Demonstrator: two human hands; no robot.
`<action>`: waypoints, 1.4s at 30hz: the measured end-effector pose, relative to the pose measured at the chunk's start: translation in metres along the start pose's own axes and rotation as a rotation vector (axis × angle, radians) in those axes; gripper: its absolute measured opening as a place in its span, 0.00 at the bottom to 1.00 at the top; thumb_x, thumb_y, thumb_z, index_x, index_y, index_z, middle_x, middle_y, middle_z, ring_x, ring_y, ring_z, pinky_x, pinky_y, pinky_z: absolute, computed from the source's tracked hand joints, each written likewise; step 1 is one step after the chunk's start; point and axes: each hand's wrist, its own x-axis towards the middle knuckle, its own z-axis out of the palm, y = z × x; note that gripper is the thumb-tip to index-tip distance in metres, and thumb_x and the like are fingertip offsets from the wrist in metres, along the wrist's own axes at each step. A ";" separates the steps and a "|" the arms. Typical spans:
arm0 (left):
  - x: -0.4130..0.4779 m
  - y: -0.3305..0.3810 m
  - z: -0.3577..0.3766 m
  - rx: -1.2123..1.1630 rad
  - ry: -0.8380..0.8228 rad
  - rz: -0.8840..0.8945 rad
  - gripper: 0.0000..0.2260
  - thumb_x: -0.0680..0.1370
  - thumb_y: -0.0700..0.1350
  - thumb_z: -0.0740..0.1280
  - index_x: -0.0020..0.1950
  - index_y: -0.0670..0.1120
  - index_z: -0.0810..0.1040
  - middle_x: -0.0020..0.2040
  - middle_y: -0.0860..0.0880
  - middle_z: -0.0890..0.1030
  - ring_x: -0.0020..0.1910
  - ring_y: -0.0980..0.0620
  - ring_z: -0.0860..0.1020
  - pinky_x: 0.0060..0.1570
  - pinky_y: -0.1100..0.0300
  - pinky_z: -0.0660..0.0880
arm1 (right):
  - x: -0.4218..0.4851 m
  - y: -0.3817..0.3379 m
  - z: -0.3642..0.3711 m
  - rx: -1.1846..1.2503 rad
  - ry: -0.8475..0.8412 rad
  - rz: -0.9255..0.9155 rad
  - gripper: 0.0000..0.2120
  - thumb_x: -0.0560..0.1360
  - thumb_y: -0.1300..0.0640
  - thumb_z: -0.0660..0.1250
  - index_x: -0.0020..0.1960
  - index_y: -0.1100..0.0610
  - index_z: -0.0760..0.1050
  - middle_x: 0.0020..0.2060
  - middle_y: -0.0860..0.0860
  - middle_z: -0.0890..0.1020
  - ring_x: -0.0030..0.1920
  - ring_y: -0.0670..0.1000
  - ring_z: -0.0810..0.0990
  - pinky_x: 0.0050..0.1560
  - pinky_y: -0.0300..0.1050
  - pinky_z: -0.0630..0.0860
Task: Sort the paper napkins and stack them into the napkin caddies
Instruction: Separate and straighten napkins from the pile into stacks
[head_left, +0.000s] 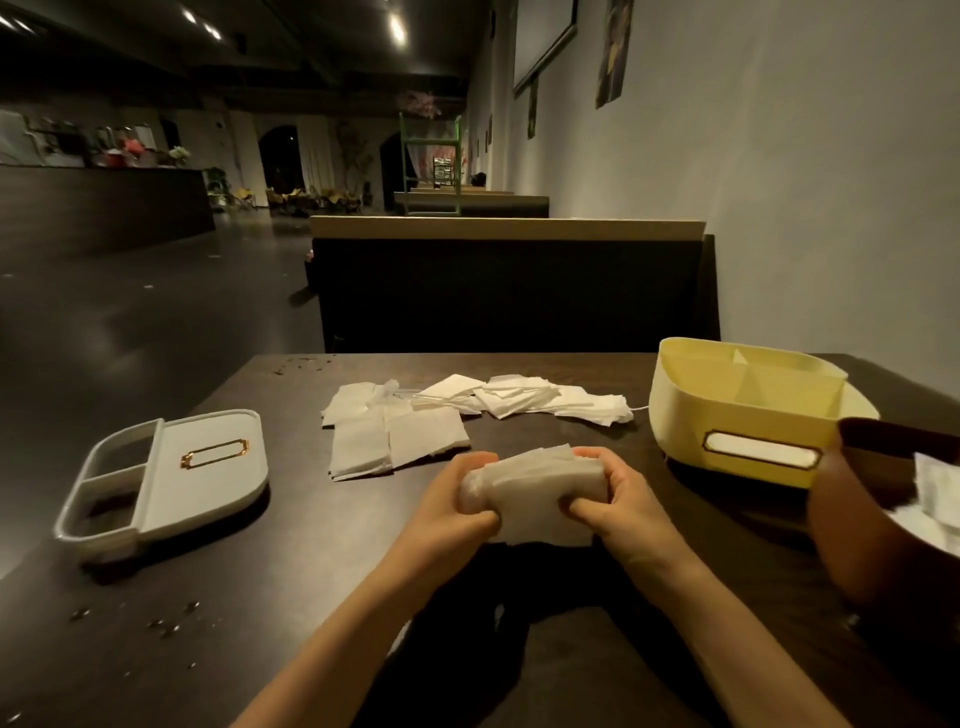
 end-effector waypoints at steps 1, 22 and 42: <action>0.000 -0.002 0.008 0.032 0.025 0.025 0.27 0.63 0.44 0.68 0.63 0.49 0.70 0.57 0.44 0.76 0.56 0.47 0.78 0.55 0.47 0.78 | 0.000 0.003 0.004 -0.006 0.046 -0.018 0.21 0.72 0.72 0.64 0.57 0.50 0.72 0.53 0.53 0.80 0.52 0.47 0.79 0.42 0.36 0.78; 0.038 0.007 0.045 0.016 0.609 -0.186 0.08 0.74 0.54 0.66 0.46 0.50 0.75 0.43 0.54 0.76 0.46 0.53 0.75 0.47 0.56 0.73 | 0.040 0.007 0.040 0.053 0.650 0.055 0.14 0.73 0.43 0.66 0.46 0.55 0.73 0.39 0.50 0.79 0.40 0.51 0.77 0.42 0.47 0.77; 0.039 0.006 0.031 0.044 0.380 -0.051 0.06 0.79 0.49 0.61 0.47 0.50 0.77 0.44 0.56 0.77 0.47 0.55 0.76 0.48 0.57 0.76 | 0.044 0.007 0.038 -0.187 0.748 -0.018 0.22 0.79 0.51 0.59 0.29 0.56 0.65 0.25 0.49 0.70 0.28 0.46 0.68 0.27 0.40 0.62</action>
